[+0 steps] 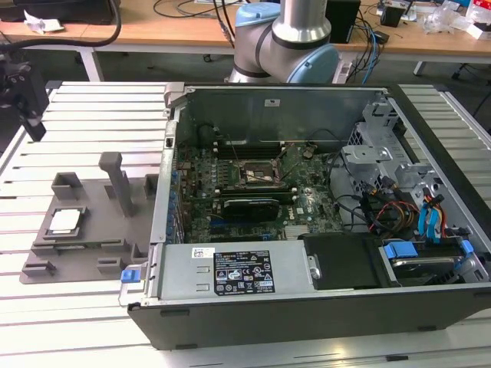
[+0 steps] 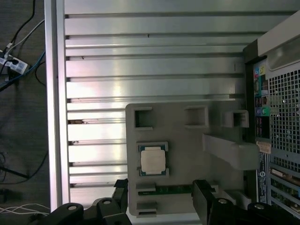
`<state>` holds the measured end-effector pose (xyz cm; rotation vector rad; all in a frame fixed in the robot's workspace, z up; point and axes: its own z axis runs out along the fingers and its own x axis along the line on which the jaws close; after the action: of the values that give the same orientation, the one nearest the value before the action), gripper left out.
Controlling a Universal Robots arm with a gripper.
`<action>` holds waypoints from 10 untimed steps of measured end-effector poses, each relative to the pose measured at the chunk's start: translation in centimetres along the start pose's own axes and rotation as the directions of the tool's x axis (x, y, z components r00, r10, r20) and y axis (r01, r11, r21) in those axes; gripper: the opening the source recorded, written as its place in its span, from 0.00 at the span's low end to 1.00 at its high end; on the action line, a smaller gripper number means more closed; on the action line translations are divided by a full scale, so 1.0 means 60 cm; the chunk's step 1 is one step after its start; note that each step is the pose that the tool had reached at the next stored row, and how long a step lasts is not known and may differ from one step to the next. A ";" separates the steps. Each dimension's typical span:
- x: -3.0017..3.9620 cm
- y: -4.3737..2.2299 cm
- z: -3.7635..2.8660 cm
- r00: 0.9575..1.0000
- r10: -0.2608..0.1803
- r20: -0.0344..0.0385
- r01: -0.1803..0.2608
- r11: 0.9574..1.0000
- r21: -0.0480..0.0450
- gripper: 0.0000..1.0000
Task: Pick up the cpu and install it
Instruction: 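Pick up the cpu and move it towards the insertion slot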
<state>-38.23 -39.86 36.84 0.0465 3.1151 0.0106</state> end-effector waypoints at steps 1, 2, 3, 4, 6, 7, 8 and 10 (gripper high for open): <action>0.000 0.000 0.001 1.000 0.000 0.000 0.000 1.000 0.000 0.66; 0.000 0.000 0.002 1.000 0.000 0.000 0.000 1.000 0.000 0.66; 0.000 0.000 0.004 1.000 0.000 0.000 0.000 1.000 0.000 0.66; 0.000 0.000 0.005 1.000 0.000 0.000 0.000 1.000 0.000 0.66; 0.000 0.000 0.010 1.000 0.000 0.000 0.000 1.000 0.000 0.66; 0.000 0.000 0.011 1.000 0.000 0.000 0.000 1.000 0.000 0.66; 0.000 0.000 0.012 1.000 0.000 0.000 0.000 1.000 0.000 0.66; 0.000 0.000 0.014 1.000 0.000 0.000 0.000 1.000 0.000 0.66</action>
<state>-38.23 -39.86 36.01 0.0465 3.1151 0.0106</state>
